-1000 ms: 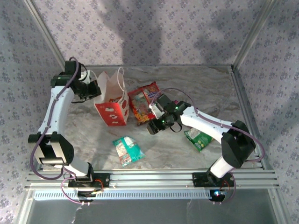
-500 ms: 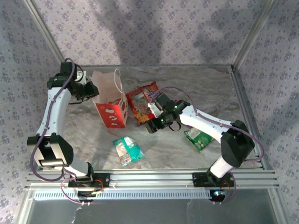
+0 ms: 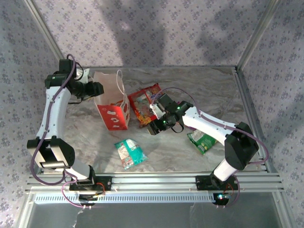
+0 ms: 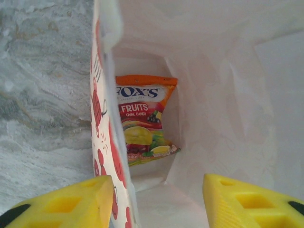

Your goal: Place the snacks into the paper bag

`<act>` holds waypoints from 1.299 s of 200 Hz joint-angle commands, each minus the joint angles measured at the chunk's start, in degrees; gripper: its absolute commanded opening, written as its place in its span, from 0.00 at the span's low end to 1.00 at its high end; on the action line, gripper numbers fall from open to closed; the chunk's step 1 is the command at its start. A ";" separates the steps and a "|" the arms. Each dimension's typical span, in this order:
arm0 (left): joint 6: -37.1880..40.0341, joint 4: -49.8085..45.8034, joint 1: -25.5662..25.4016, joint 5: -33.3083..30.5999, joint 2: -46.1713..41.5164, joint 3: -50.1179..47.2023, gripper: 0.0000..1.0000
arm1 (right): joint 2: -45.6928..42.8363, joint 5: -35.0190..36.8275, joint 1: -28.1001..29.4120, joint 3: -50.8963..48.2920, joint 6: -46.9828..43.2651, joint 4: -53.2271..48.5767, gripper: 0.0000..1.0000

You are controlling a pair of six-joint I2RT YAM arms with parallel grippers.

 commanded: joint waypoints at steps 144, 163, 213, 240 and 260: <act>21.34 -11.56 -2.27 0.46 7.88 12.19 0.70 | 2.16 0.22 0.75 1.57 -1.25 -1.92 0.67; 22.62 -11.64 -3.35 -0.19 8.41 11.65 0.72 | 2.34 -0.05 0.87 1.56 -1.21 -1.75 0.67; 26.69 -14.32 -6.65 -1.85 9.48 12.74 0.76 | 2.43 0.07 0.90 1.63 -1.38 -2.04 0.67; 27.45 -16.04 -8.17 -3.14 9.13 13.47 0.78 | 2.50 -0.01 0.90 1.66 -1.38 -2.08 0.68; 28.11 -17.50 -9.04 -3.92 8.49 13.78 0.80 | 2.62 -0.18 0.90 1.80 -1.38 -2.09 0.68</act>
